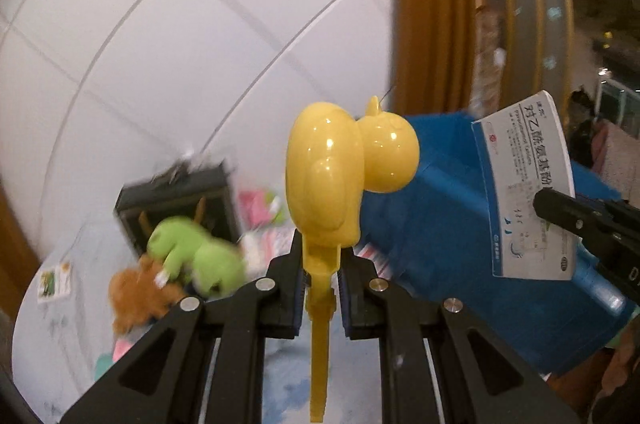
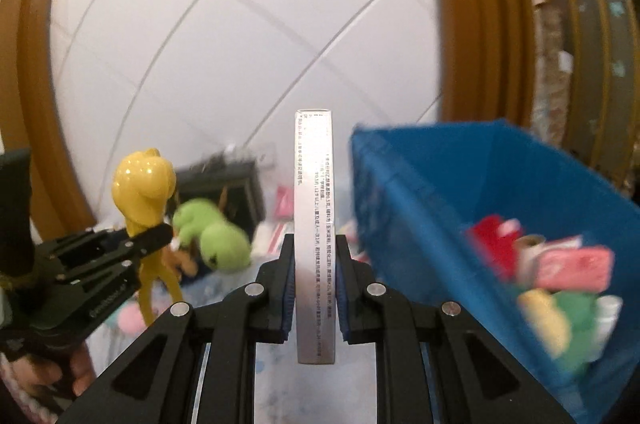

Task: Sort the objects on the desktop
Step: 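Lift and carry the yellow clip and white box over the blue crate, then open both grippers to drop the clip and box into the crate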

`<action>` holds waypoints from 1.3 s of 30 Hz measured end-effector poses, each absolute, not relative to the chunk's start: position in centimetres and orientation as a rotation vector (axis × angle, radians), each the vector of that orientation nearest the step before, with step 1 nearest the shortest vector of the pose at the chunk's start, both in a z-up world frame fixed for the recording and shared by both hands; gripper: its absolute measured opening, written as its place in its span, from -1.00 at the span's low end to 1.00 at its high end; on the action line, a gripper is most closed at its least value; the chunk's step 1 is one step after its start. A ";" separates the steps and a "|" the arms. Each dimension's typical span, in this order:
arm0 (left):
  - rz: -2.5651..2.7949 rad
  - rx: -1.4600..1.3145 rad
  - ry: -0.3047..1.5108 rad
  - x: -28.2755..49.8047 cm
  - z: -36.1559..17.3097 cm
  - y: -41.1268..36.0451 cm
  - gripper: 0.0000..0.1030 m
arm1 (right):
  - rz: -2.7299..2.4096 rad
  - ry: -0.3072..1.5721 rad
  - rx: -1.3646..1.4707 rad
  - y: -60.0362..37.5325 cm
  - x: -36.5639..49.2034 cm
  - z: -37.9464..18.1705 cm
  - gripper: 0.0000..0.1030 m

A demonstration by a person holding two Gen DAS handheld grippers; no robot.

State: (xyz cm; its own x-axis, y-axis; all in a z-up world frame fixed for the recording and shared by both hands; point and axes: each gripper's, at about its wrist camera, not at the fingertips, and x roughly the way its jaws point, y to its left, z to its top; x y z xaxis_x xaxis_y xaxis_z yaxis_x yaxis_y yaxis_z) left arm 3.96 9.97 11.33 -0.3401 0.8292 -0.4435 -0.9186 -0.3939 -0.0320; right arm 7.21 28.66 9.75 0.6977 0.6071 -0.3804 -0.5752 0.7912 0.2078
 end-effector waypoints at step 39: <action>1.607 -0.732 0.629 26.8 9.7 35.1 -0.73 | 0.614 0.685 0.099 3.0 22.2 5.2 -0.67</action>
